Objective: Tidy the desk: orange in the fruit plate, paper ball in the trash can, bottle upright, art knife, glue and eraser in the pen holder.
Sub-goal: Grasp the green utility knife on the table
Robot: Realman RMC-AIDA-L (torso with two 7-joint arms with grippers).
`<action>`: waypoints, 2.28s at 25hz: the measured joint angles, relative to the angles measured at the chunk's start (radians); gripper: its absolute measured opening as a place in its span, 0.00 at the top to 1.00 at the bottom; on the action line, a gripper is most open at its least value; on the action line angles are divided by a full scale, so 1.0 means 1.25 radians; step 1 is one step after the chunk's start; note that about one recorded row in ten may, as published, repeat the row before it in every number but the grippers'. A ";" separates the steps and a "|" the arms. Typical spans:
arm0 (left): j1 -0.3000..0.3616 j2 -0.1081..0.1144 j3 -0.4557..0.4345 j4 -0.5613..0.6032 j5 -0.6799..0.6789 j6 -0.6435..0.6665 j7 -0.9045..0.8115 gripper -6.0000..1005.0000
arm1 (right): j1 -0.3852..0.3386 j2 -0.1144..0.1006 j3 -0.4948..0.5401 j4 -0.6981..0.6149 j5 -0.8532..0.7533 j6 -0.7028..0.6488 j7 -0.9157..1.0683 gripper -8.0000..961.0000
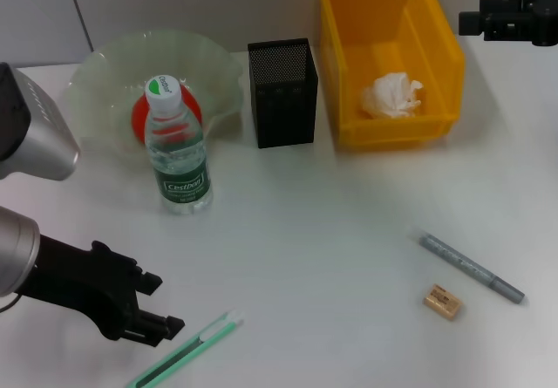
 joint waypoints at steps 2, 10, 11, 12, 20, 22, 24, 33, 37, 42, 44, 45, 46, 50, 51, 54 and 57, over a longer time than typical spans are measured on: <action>-0.001 0.000 0.007 -0.002 -0.001 0.003 0.000 0.34 | 0.000 0.000 0.000 0.000 0.000 0.000 0.000 0.32; -0.005 -0.002 0.070 -0.010 0.003 -0.004 -0.020 0.34 | 0.000 -0.001 0.000 0.000 0.002 0.000 -0.001 0.32; -0.005 -0.002 0.070 -0.011 0.003 -0.006 -0.022 0.34 | 0.001 -0.001 0.000 0.000 0.002 0.000 -0.001 0.32; -0.007 -0.002 0.071 -0.013 0.004 -0.011 -0.026 0.34 | 0.001 -0.001 0.000 0.000 0.002 0.000 -0.001 0.32; -0.030 -0.002 0.074 -0.059 0.003 -0.044 -0.055 0.34 | 0.000 -0.002 0.000 -0.001 0.001 0.000 -0.002 0.32; -0.040 -0.002 0.090 -0.078 0.004 -0.049 -0.059 0.34 | -0.001 -0.002 0.000 -0.001 0.001 0.000 -0.002 0.32; -0.046 -0.002 0.111 -0.091 0.004 -0.054 -0.063 0.34 | -0.001 -0.002 0.001 -0.001 0.001 0.000 -0.002 0.32; -0.051 -0.003 0.124 -0.104 0.006 -0.105 -0.088 0.34 | -0.002 -0.002 0.001 -0.005 0.002 0.000 -0.002 0.32; -0.053 -0.003 0.134 -0.106 0.005 -0.121 -0.099 0.34 | -0.001 -0.002 0.001 -0.005 0.002 0.000 -0.002 0.32; -0.060 -0.003 0.155 -0.121 0.006 -0.135 -0.111 0.34 | 0.000 -0.004 0.001 -0.006 0.002 0.000 -0.003 0.32; -0.060 -0.003 0.158 -0.125 0.006 -0.137 -0.113 0.34 | 0.001 -0.004 0.001 -0.006 0.001 0.000 -0.003 0.32; -0.060 -0.003 0.162 -0.127 0.006 -0.139 -0.113 0.34 | 0.001 -0.004 0.001 -0.006 0.001 0.000 -0.003 0.32; -0.058 -0.003 0.168 -0.127 0.005 -0.142 -0.113 0.34 | 0.001 -0.004 0.001 -0.007 0.001 0.000 -0.003 0.32; -0.055 -0.003 0.178 -0.127 0.002 -0.145 -0.113 0.34 | 0.003 -0.006 0.001 -0.008 0.000 0.000 -0.003 0.32; -0.055 -0.003 0.181 -0.127 0.001 -0.145 -0.113 0.34 | 0.004 -0.007 0.001 -0.008 0.000 0.000 -0.003 0.32; -0.055 -0.003 0.184 -0.127 0.000 -0.150 -0.116 0.34 | 0.007 -0.007 0.001 -0.008 -0.002 0.000 -0.003 0.32; -0.054 -0.004 0.185 -0.127 -0.001 -0.159 -0.120 0.34 | 0.007 -0.007 0.001 -0.008 -0.002 0.000 -0.003 0.32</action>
